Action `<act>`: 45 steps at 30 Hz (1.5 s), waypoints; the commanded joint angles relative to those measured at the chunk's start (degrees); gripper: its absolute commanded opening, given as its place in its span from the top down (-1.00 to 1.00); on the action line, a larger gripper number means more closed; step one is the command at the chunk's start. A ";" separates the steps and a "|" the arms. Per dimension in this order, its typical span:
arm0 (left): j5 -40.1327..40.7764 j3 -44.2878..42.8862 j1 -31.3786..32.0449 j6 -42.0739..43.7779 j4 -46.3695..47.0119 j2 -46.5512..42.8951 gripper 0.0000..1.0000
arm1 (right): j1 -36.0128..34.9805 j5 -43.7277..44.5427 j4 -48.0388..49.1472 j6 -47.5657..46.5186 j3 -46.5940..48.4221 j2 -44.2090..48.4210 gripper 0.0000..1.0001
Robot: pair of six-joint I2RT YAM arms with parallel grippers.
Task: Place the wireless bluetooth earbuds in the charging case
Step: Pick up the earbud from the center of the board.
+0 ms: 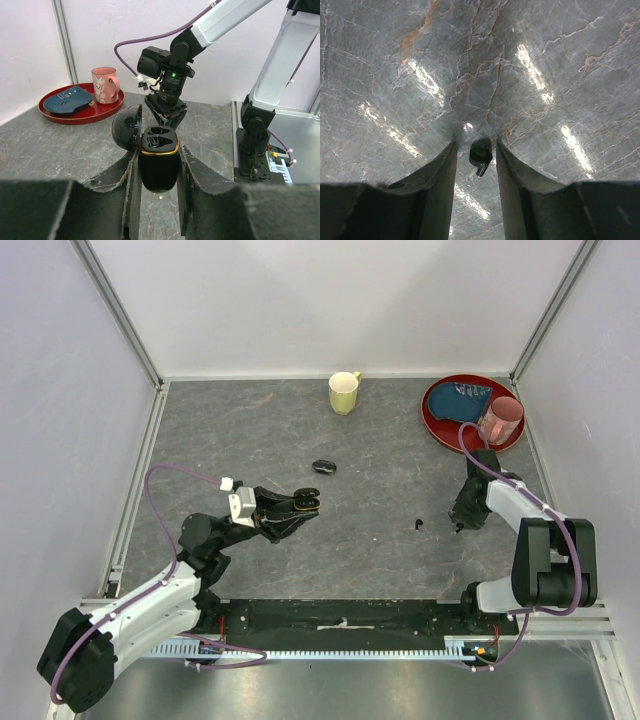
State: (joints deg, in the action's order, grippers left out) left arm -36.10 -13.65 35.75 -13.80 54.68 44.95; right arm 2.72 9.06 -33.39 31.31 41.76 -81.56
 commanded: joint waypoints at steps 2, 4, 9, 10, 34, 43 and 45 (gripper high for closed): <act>0.68 -0.06 0.11 2.64 0.61 -0.74 0.95 | -0.26 0.52 0.87 0.51 -0.36 0.26 0.14; 0.68 -0.15 0.11 2.73 0.43 -0.74 0.95 | -0.17 0.78 0.87 0.42 -0.54 0.35 0.20; 0.33 -0.76 0.11 3.25 -0.35 -0.48 0.95 | -0.26 0.35 0.69 0.59 -0.89 0.87 0.24; 0.15 -0.94 0.11 3.43 -0.62 -0.48 0.96 | -0.17 0.17 0.60 0.51 -0.98 0.96 0.23; 0.50 -0.59 0.11 2.73 -0.80 -0.39 0.96 | -0.17 -0.88 0.43 0.59 -2.29 1.84 0.31; 0.76 -0.76 0.11 2.55 -0.80 -0.13 0.96 | -0.17 -1.67 1.22 0.16 -2.21 1.93 0.43; 0.76 -0.76 0.11 2.46 -0.89 -0.04 0.96 | -0.17 -2.20 1.57 -0.02 -2.38 1.75 0.47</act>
State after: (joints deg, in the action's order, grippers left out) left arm -36.07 -13.65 35.75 -12.93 52.36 44.95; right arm 2.72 7.81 -32.88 31.66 40.53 -80.31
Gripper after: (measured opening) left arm 0.350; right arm 0.294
